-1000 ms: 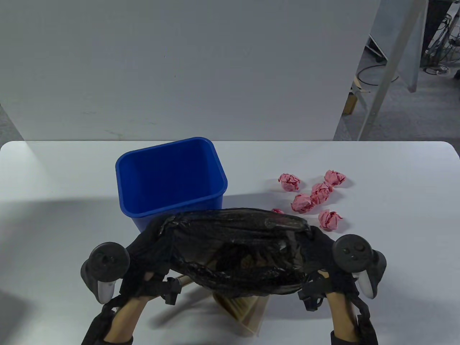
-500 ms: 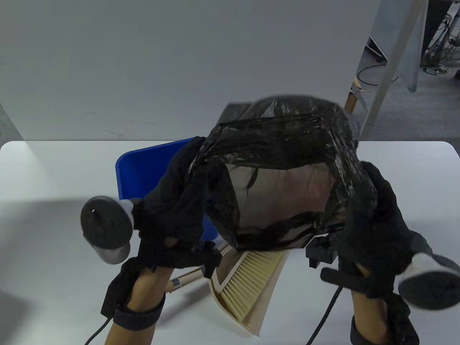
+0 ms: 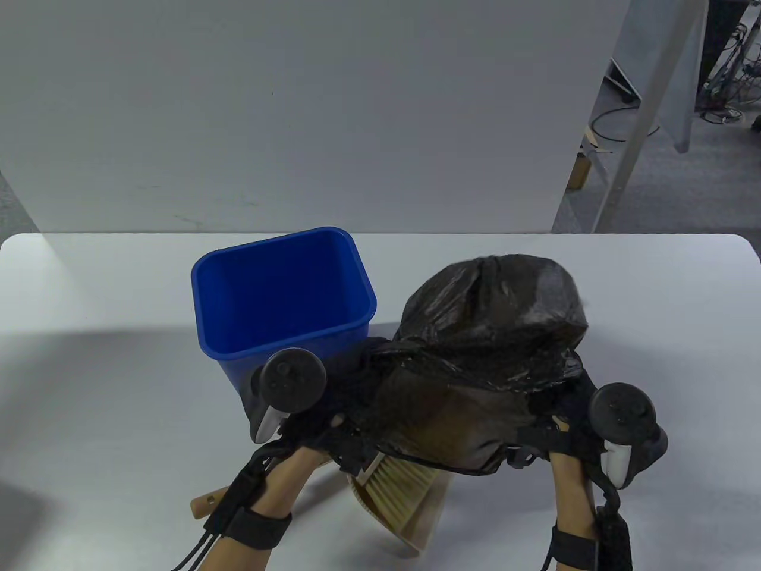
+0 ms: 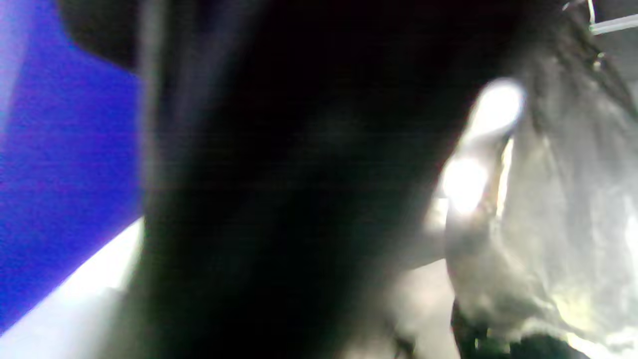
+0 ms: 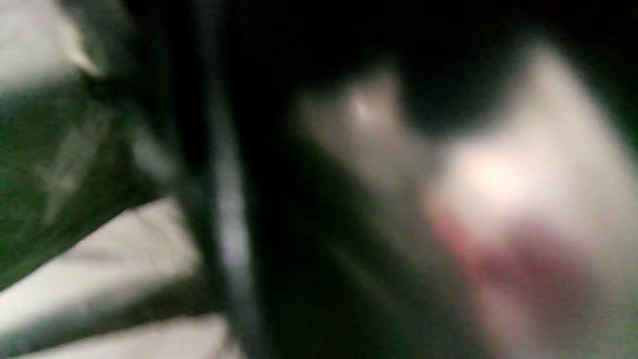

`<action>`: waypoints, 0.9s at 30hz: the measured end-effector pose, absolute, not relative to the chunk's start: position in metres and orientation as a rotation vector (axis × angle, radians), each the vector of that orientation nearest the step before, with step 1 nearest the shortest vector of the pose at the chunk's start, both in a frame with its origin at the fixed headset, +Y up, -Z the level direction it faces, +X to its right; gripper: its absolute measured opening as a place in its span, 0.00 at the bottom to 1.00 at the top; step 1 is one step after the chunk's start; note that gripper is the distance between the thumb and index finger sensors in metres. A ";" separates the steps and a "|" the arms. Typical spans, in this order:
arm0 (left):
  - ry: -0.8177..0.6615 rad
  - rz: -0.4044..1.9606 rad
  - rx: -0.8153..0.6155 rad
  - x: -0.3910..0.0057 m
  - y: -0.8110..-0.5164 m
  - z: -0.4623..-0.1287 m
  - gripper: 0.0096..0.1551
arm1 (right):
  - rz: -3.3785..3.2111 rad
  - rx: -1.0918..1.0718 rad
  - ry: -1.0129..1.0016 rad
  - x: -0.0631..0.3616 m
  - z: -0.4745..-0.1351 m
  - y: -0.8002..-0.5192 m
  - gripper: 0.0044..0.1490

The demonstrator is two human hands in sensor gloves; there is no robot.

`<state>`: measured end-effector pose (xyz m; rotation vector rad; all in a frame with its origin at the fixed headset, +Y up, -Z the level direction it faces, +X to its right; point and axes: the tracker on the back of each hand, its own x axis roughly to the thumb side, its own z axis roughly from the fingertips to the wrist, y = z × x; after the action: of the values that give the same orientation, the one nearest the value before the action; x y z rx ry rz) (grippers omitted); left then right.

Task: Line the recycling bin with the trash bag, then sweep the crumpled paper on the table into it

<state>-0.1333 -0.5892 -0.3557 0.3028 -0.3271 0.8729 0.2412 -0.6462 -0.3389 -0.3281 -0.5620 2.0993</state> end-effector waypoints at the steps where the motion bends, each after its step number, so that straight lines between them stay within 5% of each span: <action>1: -0.296 0.933 0.304 -0.137 -0.592 -0.355 0.25 | 2.090 -0.318 -0.592 0.242 -0.337 -0.645 0.26; 8: -0.358 1.086 0.204 -0.141 -0.609 -0.353 0.26 | 1.895 0.070 -0.543 0.220 -0.334 -0.644 0.26; 14: -0.622 1.223 -0.154 -0.113 -0.625 -0.356 0.29 | 1.923 0.499 -0.360 0.174 -0.326 -0.641 0.26; 22: -0.846 1.430 -0.440 -0.084 -0.636 -0.347 0.35 | 1.629 0.723 -0.251 0.138 -0.315 -0.635 0.26; 27: -0.915 1.534 -0.356 -0.087 -0.611 -0.334 0.35 | 1.478 0.765 -0.303 0.115 -0.307 -0.611 0.26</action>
<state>-0.0866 -0.6114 -0.3338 -0.3557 -0.9154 1.5338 0.1151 -0.6113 -0.3072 0.7653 -0.3030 1.4782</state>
